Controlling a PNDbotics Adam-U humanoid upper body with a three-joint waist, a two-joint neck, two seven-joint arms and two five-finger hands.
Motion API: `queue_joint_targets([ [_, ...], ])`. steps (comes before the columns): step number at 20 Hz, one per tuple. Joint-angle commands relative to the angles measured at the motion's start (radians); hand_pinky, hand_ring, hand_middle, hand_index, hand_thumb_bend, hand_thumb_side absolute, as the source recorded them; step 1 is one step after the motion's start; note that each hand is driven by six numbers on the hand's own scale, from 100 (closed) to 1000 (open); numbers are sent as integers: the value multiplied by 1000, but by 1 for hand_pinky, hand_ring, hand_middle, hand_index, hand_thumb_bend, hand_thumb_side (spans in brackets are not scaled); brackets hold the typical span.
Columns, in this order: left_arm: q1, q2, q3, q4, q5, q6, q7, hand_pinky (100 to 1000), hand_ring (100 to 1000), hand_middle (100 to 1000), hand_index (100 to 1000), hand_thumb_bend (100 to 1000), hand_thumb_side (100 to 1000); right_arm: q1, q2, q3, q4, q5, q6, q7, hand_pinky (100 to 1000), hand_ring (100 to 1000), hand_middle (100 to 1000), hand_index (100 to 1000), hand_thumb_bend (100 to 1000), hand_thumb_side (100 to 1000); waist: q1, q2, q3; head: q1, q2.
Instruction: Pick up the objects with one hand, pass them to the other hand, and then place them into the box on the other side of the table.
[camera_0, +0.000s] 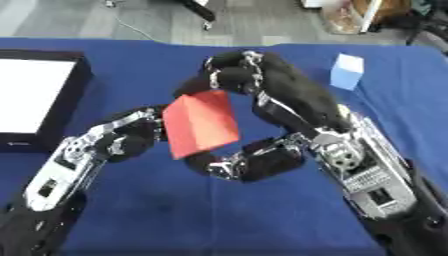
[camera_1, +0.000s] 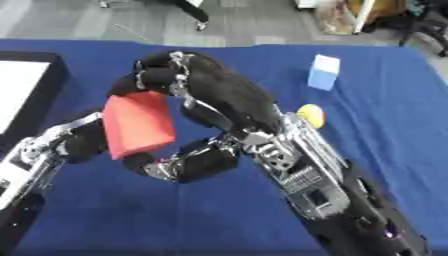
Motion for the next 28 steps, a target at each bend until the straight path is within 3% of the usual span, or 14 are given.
queue_joint_targets([
  [1,-20,17,2,-22,19,2,-13,789,732,758,911,956,609,-16,-10,-4,2,6,-1,-6,641,601,405,504,100,195,6,-7,1,-3,5],
  [15,-64,10,-37,-67,45,19,-26,787,726,745,904,954,599,-18,-51,4,-46,-14,-13,23,590,567,393,492,100,196,8,-6,5,-13,5],
  [28,-94,-4,-96,-46,67,75,-41,782,712,718,890,880,612,-40,-53,2,-46,15,-18,20,518,541,375,473,100,196,7,-7,5,-13,5],
])
